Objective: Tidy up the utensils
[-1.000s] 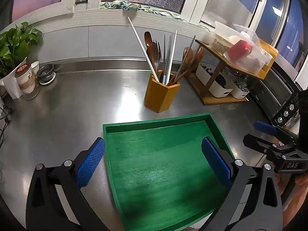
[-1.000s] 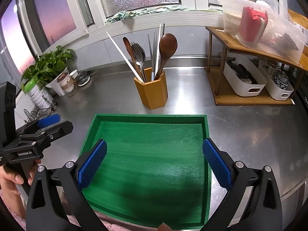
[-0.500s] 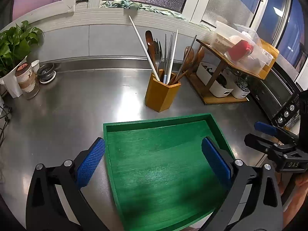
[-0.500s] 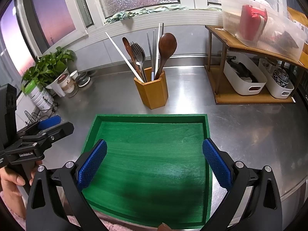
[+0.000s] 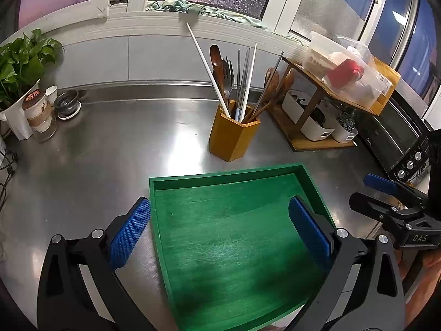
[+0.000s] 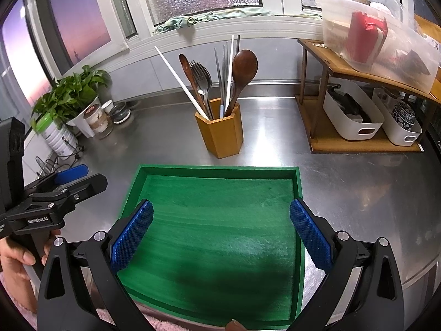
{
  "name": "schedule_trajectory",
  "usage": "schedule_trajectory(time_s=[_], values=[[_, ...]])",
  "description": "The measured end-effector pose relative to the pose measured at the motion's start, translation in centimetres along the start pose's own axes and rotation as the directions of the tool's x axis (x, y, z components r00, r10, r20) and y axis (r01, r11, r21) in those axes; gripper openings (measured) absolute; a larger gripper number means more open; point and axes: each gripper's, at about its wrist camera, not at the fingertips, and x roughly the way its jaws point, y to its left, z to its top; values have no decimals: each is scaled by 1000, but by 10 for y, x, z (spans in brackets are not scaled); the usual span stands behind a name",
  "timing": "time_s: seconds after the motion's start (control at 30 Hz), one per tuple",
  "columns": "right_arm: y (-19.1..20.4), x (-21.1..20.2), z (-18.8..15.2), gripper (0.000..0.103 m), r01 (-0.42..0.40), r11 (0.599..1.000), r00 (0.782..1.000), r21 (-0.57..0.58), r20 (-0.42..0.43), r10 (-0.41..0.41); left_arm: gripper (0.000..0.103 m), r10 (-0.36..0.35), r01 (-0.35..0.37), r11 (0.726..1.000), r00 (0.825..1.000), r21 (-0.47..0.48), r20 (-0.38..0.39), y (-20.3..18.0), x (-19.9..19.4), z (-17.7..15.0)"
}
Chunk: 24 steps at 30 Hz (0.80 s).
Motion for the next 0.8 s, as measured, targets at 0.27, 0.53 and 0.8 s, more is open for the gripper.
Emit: schedule_trajectory(time_s=[0.27,0.53,0.8], values=[[0,0,0,99,0,1000,1000,-1,-1,0,95,1,-1,1000,1000,2,-2,1,-1,1],[-2,0,1,99,1,1000,1000,3,-2,-1,95,2,-2,1000,1000,0,-7,1,-1,1],[-2,1,1,99,2,1000,1000,3,-3,-2,95,3,-3,1000,1000,1,-9,-1,1,1]])
